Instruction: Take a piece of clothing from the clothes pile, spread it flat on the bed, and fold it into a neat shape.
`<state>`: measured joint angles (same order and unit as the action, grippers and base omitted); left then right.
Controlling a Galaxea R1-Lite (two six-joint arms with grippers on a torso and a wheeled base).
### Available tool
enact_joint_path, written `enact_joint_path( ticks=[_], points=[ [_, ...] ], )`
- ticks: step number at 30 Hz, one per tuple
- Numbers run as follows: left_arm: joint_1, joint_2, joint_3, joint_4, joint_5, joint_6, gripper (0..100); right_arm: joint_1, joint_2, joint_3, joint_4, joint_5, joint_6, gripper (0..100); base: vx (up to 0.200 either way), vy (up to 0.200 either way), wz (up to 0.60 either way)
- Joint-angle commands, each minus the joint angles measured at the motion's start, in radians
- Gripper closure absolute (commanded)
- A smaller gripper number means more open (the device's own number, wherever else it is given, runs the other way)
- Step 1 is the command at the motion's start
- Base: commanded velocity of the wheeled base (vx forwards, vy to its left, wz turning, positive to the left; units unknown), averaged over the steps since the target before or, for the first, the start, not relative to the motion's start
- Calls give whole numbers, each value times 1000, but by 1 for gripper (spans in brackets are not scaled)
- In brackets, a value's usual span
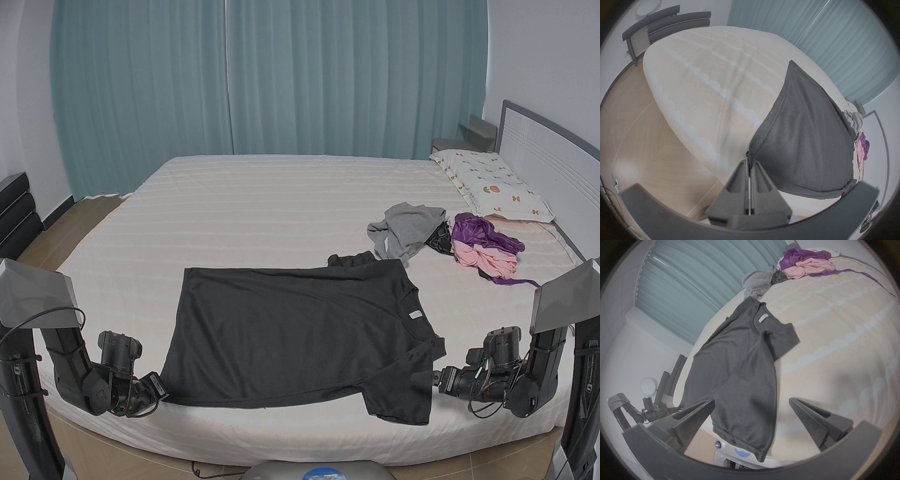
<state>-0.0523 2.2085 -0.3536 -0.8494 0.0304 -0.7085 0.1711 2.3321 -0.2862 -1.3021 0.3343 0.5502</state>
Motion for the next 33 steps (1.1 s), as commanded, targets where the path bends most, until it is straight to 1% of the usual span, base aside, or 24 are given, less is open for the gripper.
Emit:
enact_joint_path(
  ticks=[1,5,8,12,13,19,28,33],
  points=[
    [0,2,-1,0,0,0,100,18,36,-1,-2,-9,0,0,0,0,0],
    [0,2,-1,0,0,0,100,22,36,-7,-2,-9,-4,0,0,0,0],
    [0,2,-1,0,0,0,100,45,47,-31,-2,-9,-3,0,0,0,0],
    [0,2,-1,0,0,0,100,53,53,-50,11,-18,-4,0,0,0,0],
    [0,2,-1,0,0,0,100,53,52,-47,11,-18,-6,100,0,0,0],
    [2,-3,4,0,-1,-2,100,42,41,-25,9,-23,-6,100,0,0,0],
    [2,-4,4,0,-1,-2,100,-22,-28,82,-3,-12,-3,100,0,0,0],
    [2,-10,13,0,-1,-2,100,-28,-50,140,-16,-3,0,100,0,0,0]
  ],
)
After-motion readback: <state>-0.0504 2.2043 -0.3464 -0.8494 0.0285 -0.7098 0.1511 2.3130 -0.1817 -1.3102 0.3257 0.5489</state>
